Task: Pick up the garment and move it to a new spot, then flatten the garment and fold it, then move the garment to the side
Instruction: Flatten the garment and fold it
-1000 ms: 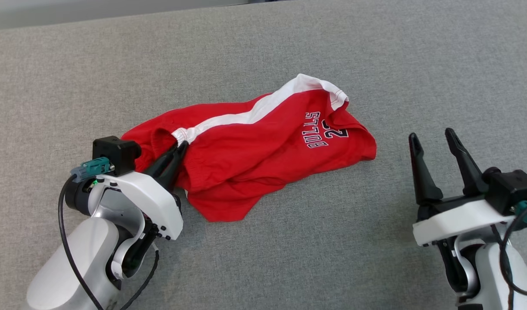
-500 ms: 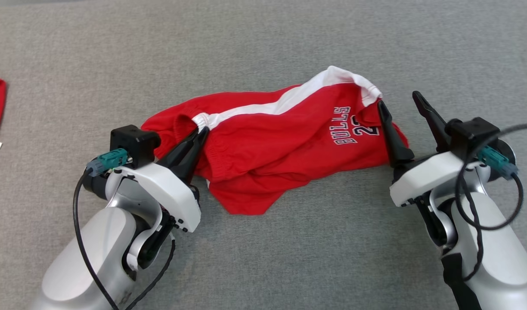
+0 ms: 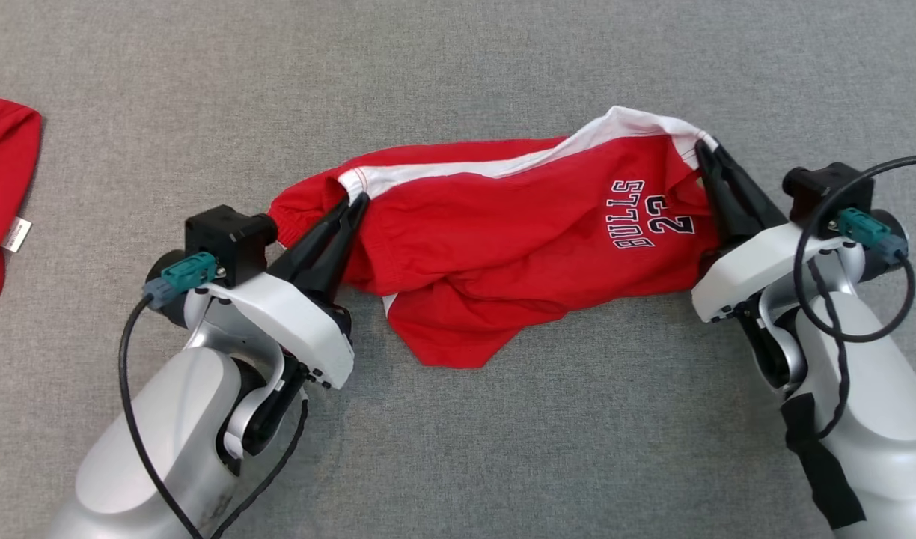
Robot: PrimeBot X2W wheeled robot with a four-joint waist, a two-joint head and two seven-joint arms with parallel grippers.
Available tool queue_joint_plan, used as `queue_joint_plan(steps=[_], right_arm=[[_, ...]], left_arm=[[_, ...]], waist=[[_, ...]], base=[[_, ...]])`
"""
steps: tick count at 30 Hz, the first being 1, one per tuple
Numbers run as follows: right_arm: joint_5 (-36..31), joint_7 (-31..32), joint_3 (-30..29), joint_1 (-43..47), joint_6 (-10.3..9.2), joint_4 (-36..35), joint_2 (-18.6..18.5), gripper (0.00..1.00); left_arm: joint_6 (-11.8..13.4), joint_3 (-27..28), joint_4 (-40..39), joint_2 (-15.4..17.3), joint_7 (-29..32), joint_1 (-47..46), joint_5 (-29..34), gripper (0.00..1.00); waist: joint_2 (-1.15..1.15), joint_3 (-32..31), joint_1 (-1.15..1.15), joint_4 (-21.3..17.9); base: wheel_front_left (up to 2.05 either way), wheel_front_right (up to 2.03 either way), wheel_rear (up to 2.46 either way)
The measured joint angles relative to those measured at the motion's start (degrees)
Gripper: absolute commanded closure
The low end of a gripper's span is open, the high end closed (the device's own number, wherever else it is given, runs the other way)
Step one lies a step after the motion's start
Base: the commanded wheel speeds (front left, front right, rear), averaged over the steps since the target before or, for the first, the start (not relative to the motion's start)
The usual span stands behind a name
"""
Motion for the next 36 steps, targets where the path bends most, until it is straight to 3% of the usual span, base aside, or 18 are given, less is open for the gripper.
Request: queue_joint_plan(steps=[12, 25, 30, 36], right_arm=[[0.55, -2.89, -2.32, -2.27, 0.0, -10.92, -3.55, 1.0], [-1.83, 5.57, -6.64, -4.74, 0.0, -36.87, -5.89, 1.0], [-1.44, 8.09, -8.71, -5.62, 0.0, -40.83, -6.3, 1.0], [-0.14, 9.69, -8.87, -5.71, 0.0, -40.01, -6.32, 1.0]], left_arm=[[1.35, 3.24, -7.19, 4.45, -2.6, -2.77, 2.56, 1.0], [4.47, 9.14, -16.22, 8.46, -1.7, -14.48, 5.57, 1.0], [4.9, 9.81, -17.44, 8.81, -1.16, -17.12, 6.19, 1.0], [4.93, 8.87, -17.06, 8.13, -1.03, -17.69, 6.45, 1.0]], waist=[[0.0, -2.65, 0.0, -0.77], [0.0, -9.08, 0.0, -1.38], [0.0, -10.94, 0.0, -1.71], [0.0, -11.41, 0.0, -1.91]], base=[[0.0, 0.0, 0.0], [0.0, 0.0, 0.0], [0.0, 0.0, 0.0], [0.0, 0.0, 0.0]])
